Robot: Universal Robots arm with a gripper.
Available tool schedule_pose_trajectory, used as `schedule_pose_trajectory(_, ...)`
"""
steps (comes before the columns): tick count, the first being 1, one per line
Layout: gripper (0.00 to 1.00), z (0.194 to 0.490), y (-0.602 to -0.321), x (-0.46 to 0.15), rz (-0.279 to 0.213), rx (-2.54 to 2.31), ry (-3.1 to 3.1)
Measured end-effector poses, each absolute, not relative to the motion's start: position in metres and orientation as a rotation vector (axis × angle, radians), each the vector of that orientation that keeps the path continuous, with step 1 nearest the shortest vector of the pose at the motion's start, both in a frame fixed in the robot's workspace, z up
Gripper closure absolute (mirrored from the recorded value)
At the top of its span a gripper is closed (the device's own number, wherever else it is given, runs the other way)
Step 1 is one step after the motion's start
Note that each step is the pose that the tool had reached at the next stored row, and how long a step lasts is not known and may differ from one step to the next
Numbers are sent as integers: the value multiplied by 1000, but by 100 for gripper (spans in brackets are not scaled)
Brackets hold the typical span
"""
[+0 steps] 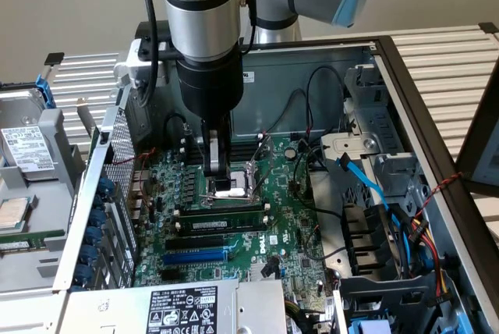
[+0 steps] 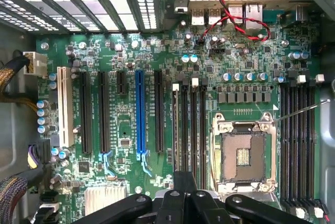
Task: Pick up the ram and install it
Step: 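Press down the ram until it locks into place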
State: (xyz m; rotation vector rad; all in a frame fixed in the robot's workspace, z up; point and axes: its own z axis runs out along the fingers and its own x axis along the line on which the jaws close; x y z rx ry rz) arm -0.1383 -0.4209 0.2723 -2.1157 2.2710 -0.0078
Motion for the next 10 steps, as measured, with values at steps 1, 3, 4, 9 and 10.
schedule_pose_trajectory(1, 89, 272, -421, -138, -8, -2116, 2271)
schedule_pose_trajectory(3, 89, 272, -421, -138, -8, -2115, 2271)
schedule_pose_trajectory(4, 89, 272, -421, -138, -8, -2115, 2271)
schedule_pose_trajectory(9, 89, 272, -421, -138, -9, -2052, 2329)
schedule_pose_trajectory(10, 89, 272, -421, -138, -10, -2032, 2347)
